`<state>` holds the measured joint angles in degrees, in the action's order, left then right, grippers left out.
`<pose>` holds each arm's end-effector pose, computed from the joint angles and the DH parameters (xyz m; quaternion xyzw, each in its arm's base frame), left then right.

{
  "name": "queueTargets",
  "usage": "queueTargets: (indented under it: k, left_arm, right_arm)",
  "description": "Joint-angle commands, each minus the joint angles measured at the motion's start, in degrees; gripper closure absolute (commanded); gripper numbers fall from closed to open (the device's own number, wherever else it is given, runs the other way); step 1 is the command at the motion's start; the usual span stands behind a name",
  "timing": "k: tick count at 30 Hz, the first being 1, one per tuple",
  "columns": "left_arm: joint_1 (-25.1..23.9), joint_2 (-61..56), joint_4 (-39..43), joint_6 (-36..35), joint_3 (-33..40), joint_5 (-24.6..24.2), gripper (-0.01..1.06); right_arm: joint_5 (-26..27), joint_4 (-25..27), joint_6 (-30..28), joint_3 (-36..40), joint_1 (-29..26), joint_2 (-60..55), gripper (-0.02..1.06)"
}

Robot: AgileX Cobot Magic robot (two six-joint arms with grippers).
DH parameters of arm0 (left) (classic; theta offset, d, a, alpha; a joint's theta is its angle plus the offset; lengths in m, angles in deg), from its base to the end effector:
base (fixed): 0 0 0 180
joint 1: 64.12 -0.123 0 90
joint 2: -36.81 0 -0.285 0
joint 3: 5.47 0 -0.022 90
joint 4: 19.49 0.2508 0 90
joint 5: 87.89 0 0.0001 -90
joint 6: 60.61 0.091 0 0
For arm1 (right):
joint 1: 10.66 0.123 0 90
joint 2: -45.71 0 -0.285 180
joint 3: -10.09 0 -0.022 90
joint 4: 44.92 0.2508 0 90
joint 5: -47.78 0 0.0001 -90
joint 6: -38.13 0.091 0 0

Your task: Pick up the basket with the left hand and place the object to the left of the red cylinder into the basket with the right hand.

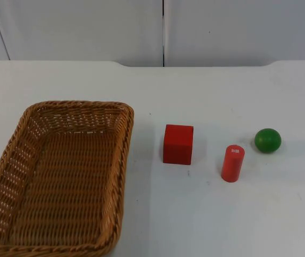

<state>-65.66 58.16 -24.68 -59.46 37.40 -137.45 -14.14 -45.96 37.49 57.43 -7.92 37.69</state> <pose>0.0341 -0.0054 0.3191 -0.0086 0.8367 -0.0321 0.5466 -0.0075 -0.0018 0.2816 -0.0247 0.8535 0.0005 0.5205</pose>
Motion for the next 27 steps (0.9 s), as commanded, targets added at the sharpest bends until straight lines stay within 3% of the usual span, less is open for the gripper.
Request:
queueTargets:
  k: [1,15,27]
  left_arm:
    - [0.32,1.58,-1.57,0.07,-0.31,2.08,0.0]
    - [0.32,11.1,-7.98,5.48,-0.31,6.76,0.0]
    - [0.32,19.92,-8.34,7.54,-0.31,9.02,0.0]
  right_arm:
    - [0.11,-0.14,-0.04,0.36,-0.24,0.23,-0.01]
    - [0.11,-0.14,-0.04,0.36,-0.24,0.23,-0.01]
    - [0.11,-0.29,-0.04,0.36,-0.24,0.23,-0.01]
